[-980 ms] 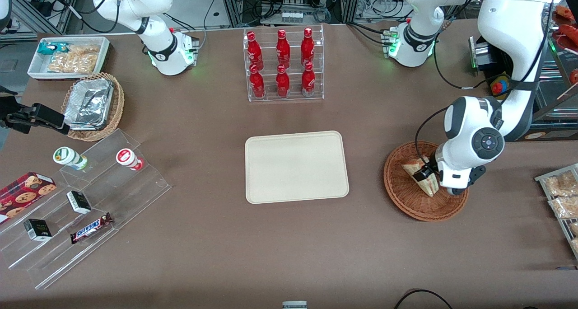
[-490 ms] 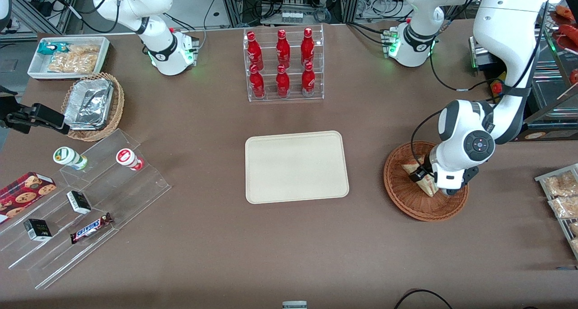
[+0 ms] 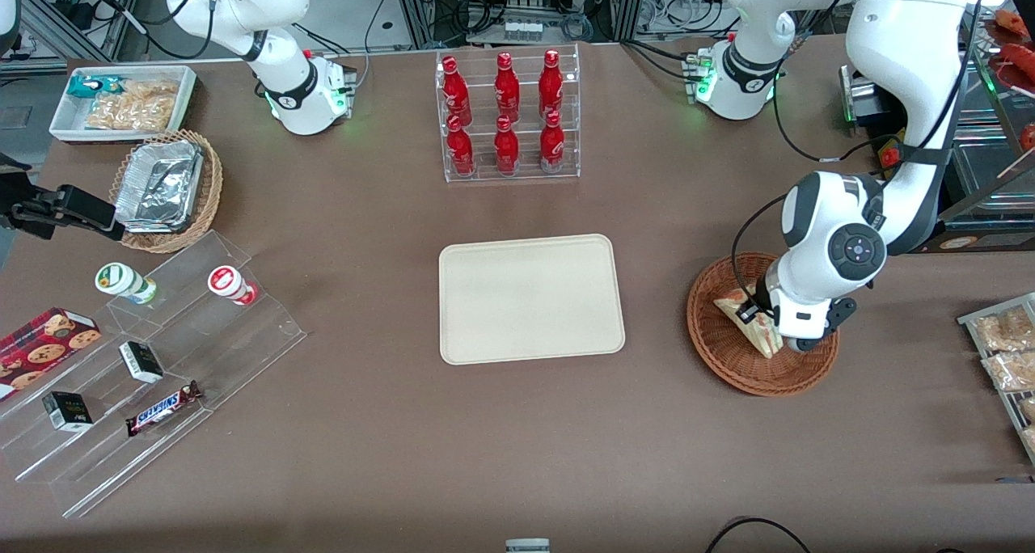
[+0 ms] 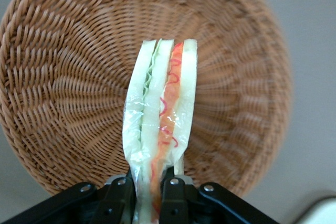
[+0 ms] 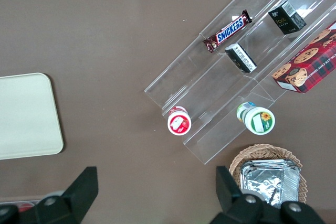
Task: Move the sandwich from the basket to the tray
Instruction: 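Lift the sandwich and carry it with the left gripper over the tray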
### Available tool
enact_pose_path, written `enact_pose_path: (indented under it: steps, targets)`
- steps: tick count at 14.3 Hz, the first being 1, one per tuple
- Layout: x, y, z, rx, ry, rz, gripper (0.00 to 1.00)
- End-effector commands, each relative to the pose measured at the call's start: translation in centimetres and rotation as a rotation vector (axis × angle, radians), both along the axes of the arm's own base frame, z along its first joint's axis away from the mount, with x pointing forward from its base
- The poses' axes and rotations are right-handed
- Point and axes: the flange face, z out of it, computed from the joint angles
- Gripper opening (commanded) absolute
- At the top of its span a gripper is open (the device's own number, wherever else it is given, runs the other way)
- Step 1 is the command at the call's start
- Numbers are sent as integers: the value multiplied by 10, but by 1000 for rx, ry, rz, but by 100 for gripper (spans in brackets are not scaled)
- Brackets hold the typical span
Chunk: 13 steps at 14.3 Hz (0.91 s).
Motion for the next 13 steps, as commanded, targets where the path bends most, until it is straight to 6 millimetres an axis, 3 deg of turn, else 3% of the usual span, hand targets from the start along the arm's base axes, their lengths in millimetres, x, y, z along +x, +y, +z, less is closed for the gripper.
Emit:
enact_pose_path:
  steps: [1, 3, 6, 11, 13]
  targets:
    - [-3, -29, 52, -1, -55, -92, 7]
    - [-13, -87, 69, -34, -81, -189, 7]
    - [-44, -169, 68, -78, -76, -344, 8]
    - [-79, -282, 52, -158, -48, -530, 8]
    - [-78, -308, 39, -135, -51, -561, 8]
